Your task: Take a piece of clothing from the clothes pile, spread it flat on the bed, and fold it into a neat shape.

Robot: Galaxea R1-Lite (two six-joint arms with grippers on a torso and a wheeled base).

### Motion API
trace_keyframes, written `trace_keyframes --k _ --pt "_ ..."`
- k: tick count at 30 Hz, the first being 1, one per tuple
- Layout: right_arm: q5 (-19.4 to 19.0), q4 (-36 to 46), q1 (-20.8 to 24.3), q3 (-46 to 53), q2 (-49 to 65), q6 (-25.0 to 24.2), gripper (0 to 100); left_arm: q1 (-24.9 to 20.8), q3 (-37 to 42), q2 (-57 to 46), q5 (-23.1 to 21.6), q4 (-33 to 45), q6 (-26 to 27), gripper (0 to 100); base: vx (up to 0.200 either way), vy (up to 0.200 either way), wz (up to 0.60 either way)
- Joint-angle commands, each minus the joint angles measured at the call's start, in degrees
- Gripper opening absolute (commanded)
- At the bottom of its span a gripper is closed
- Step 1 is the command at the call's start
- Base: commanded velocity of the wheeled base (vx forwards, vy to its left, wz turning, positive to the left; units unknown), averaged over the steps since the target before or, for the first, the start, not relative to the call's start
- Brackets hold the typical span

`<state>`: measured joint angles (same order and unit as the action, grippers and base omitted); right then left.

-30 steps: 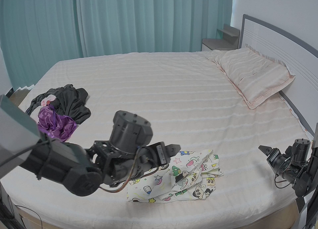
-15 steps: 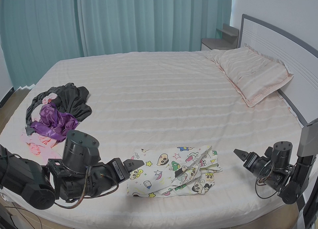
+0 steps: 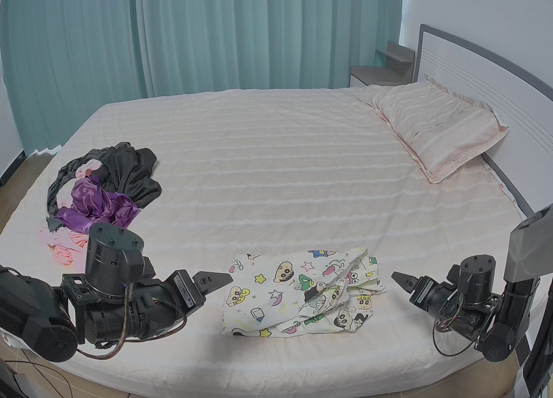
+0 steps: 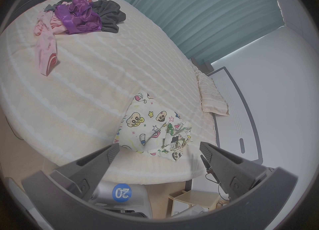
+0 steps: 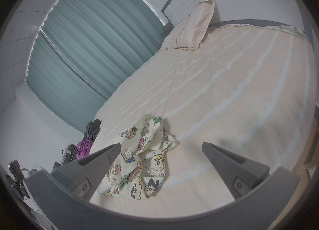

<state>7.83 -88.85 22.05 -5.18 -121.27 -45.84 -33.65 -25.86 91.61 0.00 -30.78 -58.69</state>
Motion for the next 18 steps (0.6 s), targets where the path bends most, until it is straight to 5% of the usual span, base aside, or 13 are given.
trace_keyframes --k 1,6,18 --pt "0.9 0.0 0.9 0.2 0.1 0.1 100 0.2 0.6 -0.7 -0.5 0.0 0.0 100 0.0 0.2 0.0" --pt "5.9 0.1 5.3 -1.2 -1.3 0.5 100 0.2 1.0 -1.1 -0.6 0.0 0.0 100 0.0 0.2 0.0" --pt "10.6 1.8 15.9 -5.7 -5.6 0.5 100 0.2 1.4 -1.2 -1.6 0.0 0.1 100 0.0 0.167 0.0"
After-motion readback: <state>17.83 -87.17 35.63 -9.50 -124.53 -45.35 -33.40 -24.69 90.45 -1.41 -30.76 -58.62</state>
